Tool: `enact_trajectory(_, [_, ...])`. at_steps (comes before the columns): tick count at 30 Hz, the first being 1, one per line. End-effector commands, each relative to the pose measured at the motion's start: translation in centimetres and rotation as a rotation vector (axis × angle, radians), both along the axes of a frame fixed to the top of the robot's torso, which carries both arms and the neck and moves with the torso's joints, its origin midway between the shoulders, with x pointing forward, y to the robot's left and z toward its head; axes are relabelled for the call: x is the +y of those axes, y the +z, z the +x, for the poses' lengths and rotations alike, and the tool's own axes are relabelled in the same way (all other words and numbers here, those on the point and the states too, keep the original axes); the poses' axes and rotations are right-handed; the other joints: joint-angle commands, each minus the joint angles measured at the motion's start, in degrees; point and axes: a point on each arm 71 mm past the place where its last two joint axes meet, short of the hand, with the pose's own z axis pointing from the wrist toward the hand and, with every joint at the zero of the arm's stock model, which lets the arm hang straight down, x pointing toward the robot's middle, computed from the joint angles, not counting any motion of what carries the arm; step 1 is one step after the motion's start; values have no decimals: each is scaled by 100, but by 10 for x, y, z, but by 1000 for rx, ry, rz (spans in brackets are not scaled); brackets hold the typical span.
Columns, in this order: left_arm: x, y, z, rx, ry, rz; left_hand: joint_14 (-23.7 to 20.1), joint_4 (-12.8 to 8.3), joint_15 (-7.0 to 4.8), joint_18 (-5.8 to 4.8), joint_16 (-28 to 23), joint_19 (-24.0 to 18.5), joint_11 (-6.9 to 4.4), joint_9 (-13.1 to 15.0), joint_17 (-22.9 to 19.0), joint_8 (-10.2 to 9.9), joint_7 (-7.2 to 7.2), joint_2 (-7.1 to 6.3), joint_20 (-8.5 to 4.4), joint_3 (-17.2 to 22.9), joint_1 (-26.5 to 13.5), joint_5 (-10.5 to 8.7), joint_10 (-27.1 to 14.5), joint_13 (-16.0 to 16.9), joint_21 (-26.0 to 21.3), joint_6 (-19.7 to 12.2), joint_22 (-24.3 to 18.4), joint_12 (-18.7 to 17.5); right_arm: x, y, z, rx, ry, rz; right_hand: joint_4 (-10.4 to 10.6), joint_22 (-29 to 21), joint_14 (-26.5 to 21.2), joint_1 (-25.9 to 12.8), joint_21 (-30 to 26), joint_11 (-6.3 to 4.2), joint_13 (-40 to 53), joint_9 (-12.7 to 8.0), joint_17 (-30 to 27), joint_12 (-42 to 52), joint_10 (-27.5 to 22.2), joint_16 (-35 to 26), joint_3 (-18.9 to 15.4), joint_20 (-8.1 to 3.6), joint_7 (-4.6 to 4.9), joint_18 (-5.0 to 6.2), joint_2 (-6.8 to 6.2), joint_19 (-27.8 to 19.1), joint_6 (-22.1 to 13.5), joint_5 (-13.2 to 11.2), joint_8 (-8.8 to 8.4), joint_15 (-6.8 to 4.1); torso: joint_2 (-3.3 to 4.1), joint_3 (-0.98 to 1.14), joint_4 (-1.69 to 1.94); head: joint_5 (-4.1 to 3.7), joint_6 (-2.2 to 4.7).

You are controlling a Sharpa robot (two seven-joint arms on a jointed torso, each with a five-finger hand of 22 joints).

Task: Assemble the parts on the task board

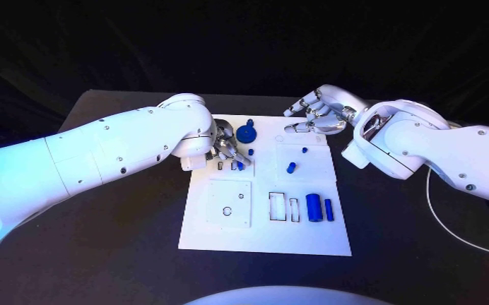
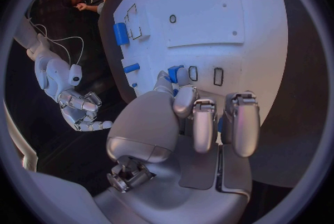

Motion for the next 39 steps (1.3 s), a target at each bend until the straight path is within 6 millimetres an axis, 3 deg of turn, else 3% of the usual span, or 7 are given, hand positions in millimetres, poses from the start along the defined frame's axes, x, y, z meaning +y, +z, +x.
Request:
enact_trajectory(1, [9, -4, 0, 32, 65, 114, 592, -14, -30, -72, 18, 506, -17, 14, 1507, -21, -16, 21, -28, 65, 95, 10, 13, -6, 29, -43, 1288, -3, 1, -1, -1, 11, 13, -6, -1, 396, 459, 8, -29, -16, -4, 6, 779, 0, -28, -34, -42, 8, -1, -20, 38, 53, 26, 33, 26, 20, 1, 1, -1, 4, -11])
enact_trajectory(16, [12, -6, 0, 75, 54, 134, 592, -160, -35, -68, 18, 497, -19, 39, 1507, -133, -10, -5, -36, 369, 240, 14, -39, -74, 17, -105, 1273, -89, 2, -1, -1, 15, 18, -1, 11, 392, 458, -3, -32, -17, -6, 6, 777, 0, -28, -36, -52, 8, -1, -20, 44, 51, 29, 41, 26, 20, -1, 7, -1, -4, -39])
enact_trajectory(21, [12, -8, -1, 97, 56, 120, 592, -220, 11, -66, 18, 491, 46, -81, 1507, -453, 73, -39, -4, 696, 300, 26, -88, -119, 9, -248, 1265, -155, 2, -1, -1, 15, 19, 1, 11, 392, 458, -3, -32, -17, -6, 6, 777, 0, -28, -36, -52, 8, -1, -20, 44, 51, 29, 41, 26, 20, -3, 7, 1, -4, -44])
enact_trajectory(26, [11, -7, -1, 93, 62, 84, 592, -374, 48, -68, 18, 494, 89, -223, 1507, -759, 129, -152, 32, 1174, 444, 275, -110, -130, 13, -259, 1274, -188, 2, -1, -1, 16, 19, 3, 19, 391, 458, -9, -33, -17, 0, 6, 776, 12, -23, -36, -59, 8, -2, -19, 50, 51, 32, 47, 26, 20, -5, 5, 4, 3, -46])
enact_trajectory(29, [10, -7, -1, 84, 71, 60, 592, -495, 62, -69, 18, 497, 110, -279, 1507, -894, 157, -282, 48, 1605, 503, 490, -114, -132, 17, -224, 1282, -206, 2, -1, -1, 16, 20, 3, 19, 391, 458, -9, -33, -17, 0, 6, 776, 12, -23, -36, -59, 8, -2, -19, 50, 51, 32, 47, 26, 20, -4, 7, 4, 4, -39])
enact_trajectory(32, [11, -6, 0, 72, 84, 36, 592, -588, 122, -70, 18, 502, 132, -291, 1507, -1018, 228, -612, 68, 2445, 302, 750, -92, -141, 22, -145, 1294, -229, 2, -2, -1, 17, 20, 4, 22, 393, 458, -10, -32, -17, 1, 6, 776, 15, -22, -37, -61, 7, -2, -20, 52, 52, 33, 49, 26, 19, -5, 4, 2, 11, -36])
enact_trajectory(39, [15, -4, 2, 53, 118, -15, 592, -739, 114, -69, 18, 500, 143, -118, 1507, -1002, 215, -1128, 103, 3796, -283, 982, -17, -121, 16, -39, 1293, -211, 3, -2, -1, 20, 21, 6, 23, 394, 458, -11, -31, -17, 2, 6, 776, 17, -21, -37, -62, 7, -2, -20, 54, 53, 34, 50, 26, 19, 1, 3, 3, 24, -32])
